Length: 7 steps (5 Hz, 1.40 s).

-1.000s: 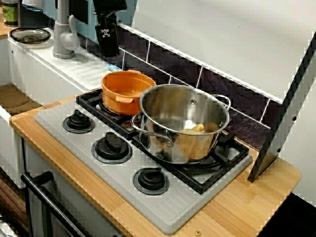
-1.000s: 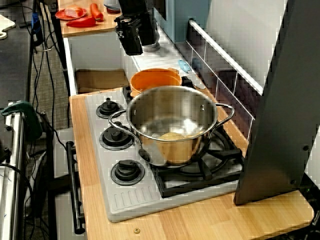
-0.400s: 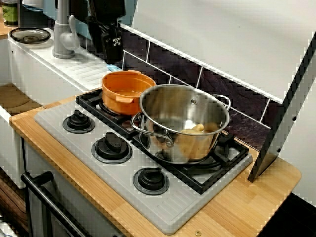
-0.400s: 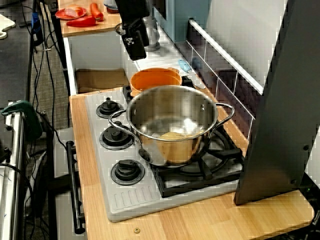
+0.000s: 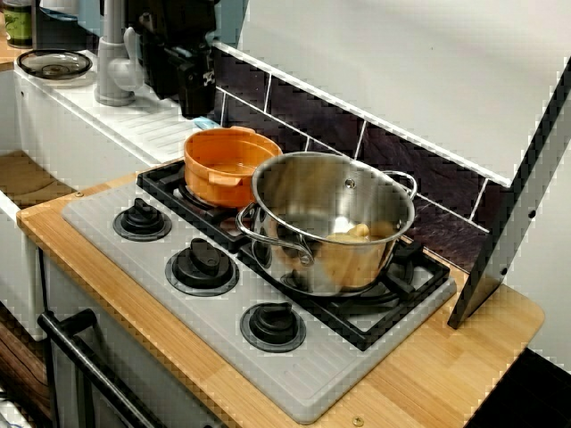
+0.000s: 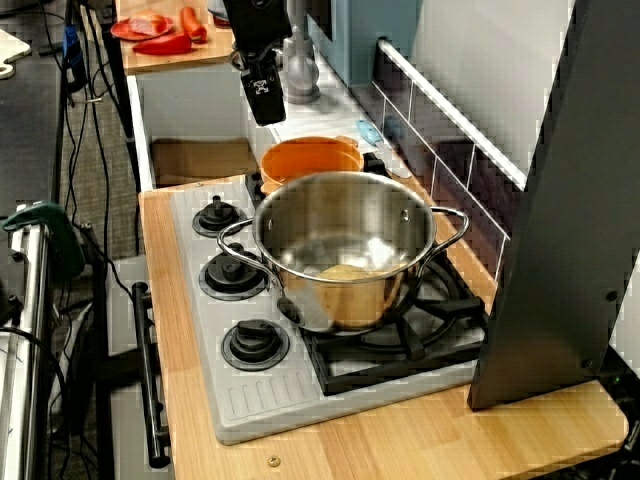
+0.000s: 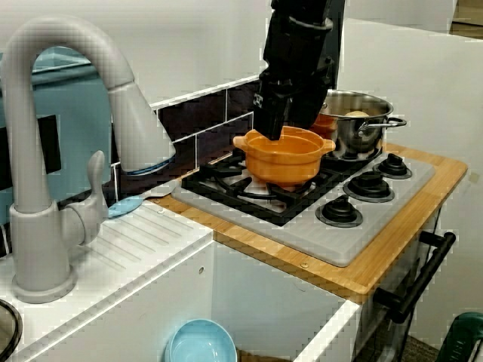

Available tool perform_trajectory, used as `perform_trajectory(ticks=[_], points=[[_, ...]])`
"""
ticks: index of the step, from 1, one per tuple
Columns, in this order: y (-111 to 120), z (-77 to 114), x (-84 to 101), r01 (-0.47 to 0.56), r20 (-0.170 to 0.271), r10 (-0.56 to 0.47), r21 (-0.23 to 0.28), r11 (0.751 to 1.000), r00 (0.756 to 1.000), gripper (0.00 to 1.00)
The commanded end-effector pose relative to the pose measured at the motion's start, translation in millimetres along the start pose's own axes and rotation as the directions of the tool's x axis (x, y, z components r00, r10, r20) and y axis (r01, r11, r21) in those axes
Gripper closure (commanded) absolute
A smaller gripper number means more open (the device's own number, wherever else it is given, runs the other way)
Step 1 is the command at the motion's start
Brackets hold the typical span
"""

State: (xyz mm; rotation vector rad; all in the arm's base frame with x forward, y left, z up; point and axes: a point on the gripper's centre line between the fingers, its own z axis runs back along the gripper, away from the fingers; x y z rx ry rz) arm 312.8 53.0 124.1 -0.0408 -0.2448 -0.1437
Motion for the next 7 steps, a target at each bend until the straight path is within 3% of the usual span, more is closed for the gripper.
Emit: perform_trajectory(ticks=[1,4,7], points=[[2.5,9.7,2.3,-0.11,0.107,0.103,0.058,0.992,0.989,0.0],[1.4,-12.8,13.4,-0.175,0.121,0.165,0.079,0.981,0.979,0.0],[4.1,-51.5,8.2,-0.165,0.11,0.15,0.142,0.976,0.983,0.0]])
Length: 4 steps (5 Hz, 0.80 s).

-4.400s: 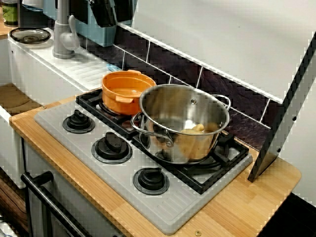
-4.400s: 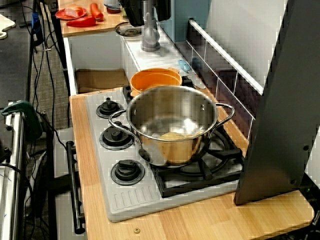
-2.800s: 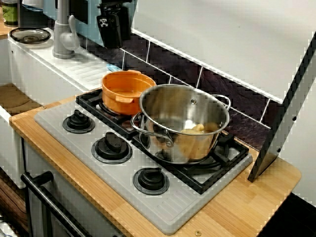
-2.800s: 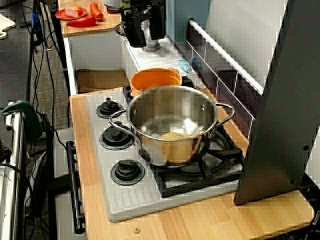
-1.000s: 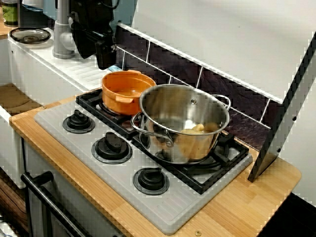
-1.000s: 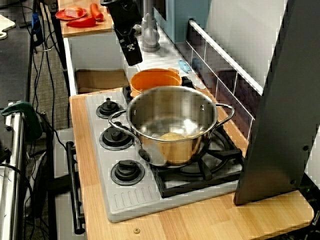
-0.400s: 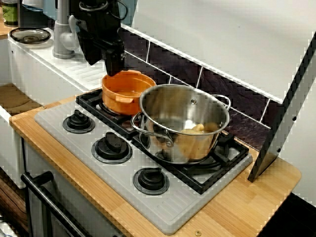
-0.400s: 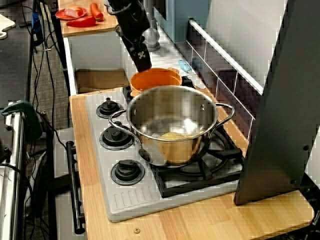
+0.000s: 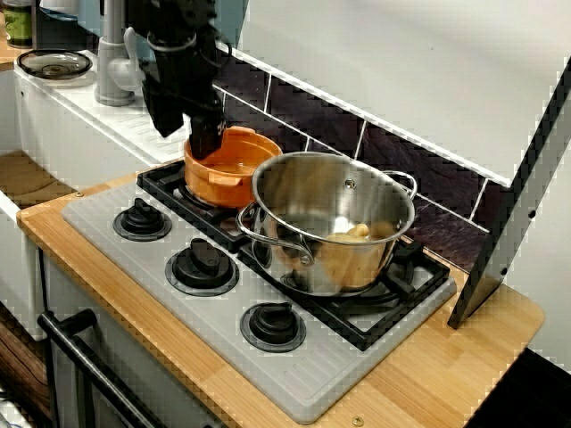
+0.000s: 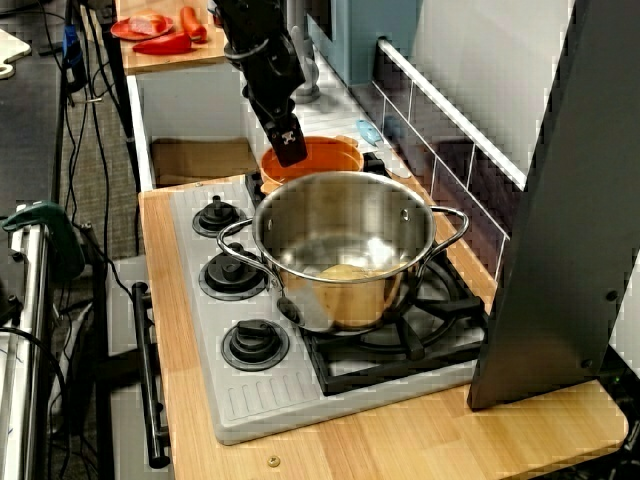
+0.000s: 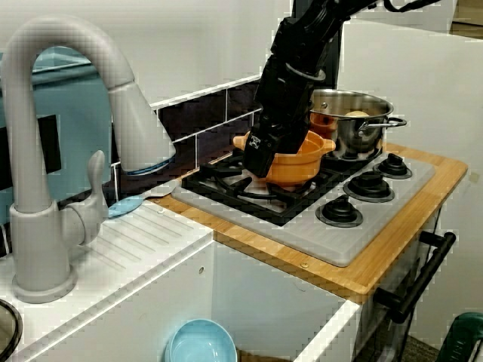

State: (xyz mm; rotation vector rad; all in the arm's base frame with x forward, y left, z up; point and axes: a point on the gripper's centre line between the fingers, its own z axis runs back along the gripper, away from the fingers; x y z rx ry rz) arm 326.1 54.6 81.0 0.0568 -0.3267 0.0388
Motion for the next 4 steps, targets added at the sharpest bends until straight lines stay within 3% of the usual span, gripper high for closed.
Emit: perform_trajectory(ticks=[1,2,4], points=[[-5.5,-16.9,4.9,0.03,0.01,-0.031,0.03,0.999,0.999,0.0],[-5.0,-19.7,6.1,0.045,0.009,-0.045,0.033,0.998,0.999,1.0],[0.2,-11.3,15.4,0.04,-0.021,-0.04,-0.009,0.999,0.999,1.0]])
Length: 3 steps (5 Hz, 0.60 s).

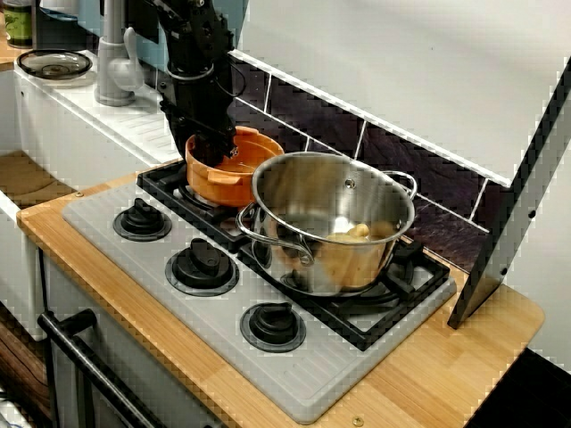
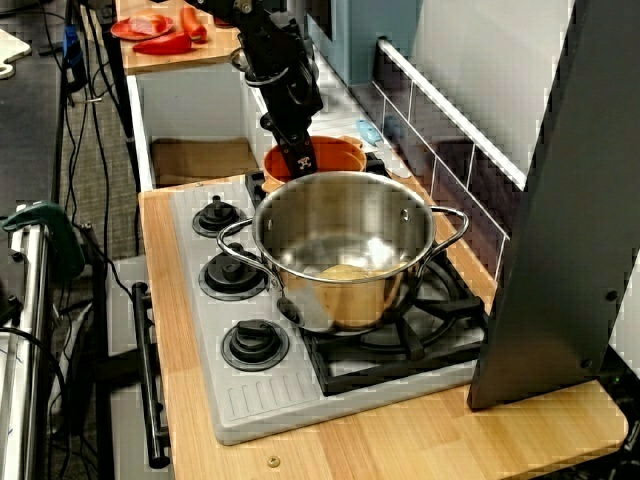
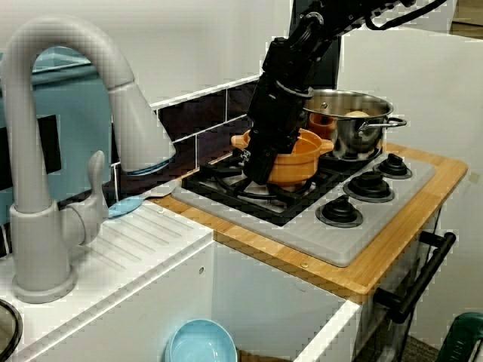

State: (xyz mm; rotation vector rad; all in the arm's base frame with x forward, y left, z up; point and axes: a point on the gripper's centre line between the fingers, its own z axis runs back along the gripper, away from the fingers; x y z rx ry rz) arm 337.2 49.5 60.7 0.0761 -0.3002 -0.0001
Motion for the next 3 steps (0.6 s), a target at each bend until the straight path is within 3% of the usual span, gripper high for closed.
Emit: perform_trajectory(ticks=[1,3], points=[[9.8,23.4,16.1,-0.007,0.001,0.007,-0.052,0.999,1.0,1.0],[18.0,40.6,25.3,-0.008,-0.021,0.005,-0.139,0.99,1.0,1.0]])
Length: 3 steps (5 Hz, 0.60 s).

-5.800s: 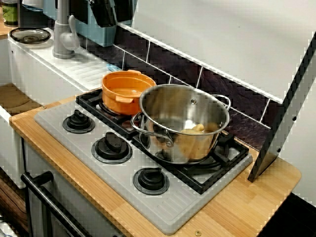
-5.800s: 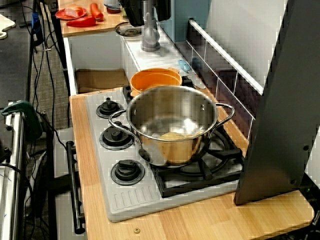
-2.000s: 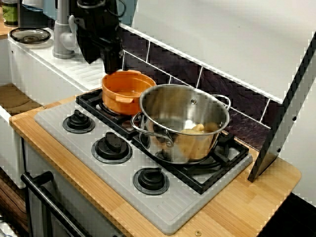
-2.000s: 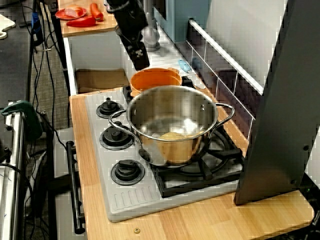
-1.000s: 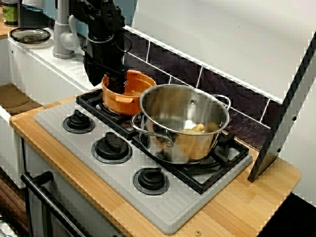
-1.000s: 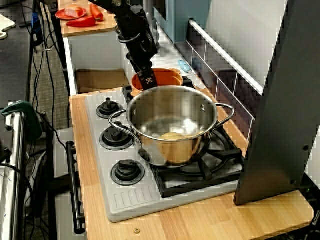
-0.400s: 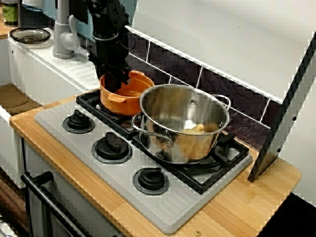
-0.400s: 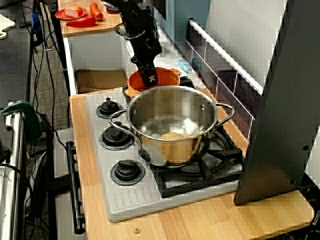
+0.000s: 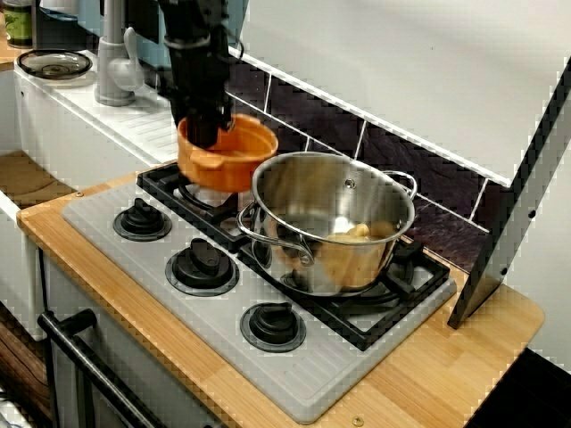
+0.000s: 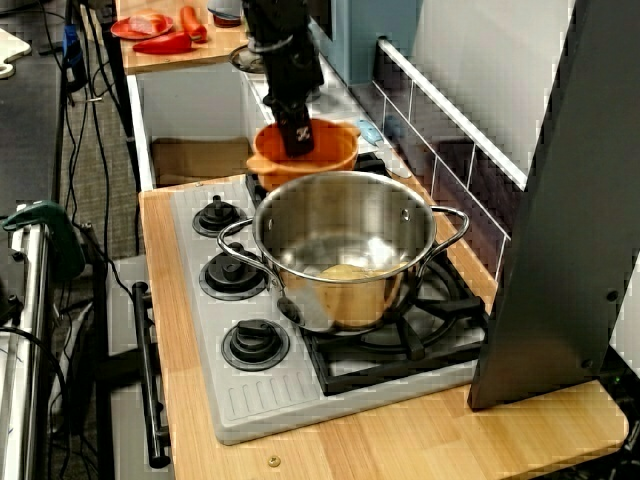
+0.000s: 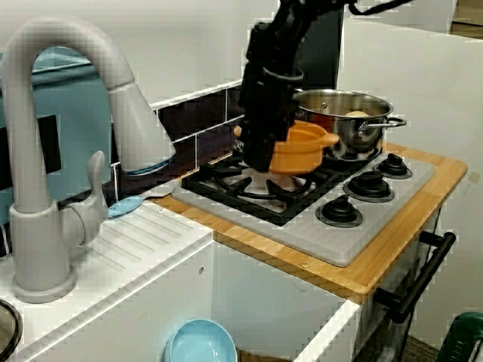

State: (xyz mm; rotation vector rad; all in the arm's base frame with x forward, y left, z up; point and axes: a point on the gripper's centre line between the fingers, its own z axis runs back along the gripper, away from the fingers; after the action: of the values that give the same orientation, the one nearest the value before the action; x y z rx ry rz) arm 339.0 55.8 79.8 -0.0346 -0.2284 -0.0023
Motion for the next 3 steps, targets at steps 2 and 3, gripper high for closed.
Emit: perform_trajectory(ticks=[2,3], points=[[-19.4,57.7,28.3,0.242,0.131,-0.224,-0.142,0.96,0.966,1.0],[-38.1,64.3,26.8,0.389,0.178,-0.363,-0.14,0.911,0.915,1.0]])
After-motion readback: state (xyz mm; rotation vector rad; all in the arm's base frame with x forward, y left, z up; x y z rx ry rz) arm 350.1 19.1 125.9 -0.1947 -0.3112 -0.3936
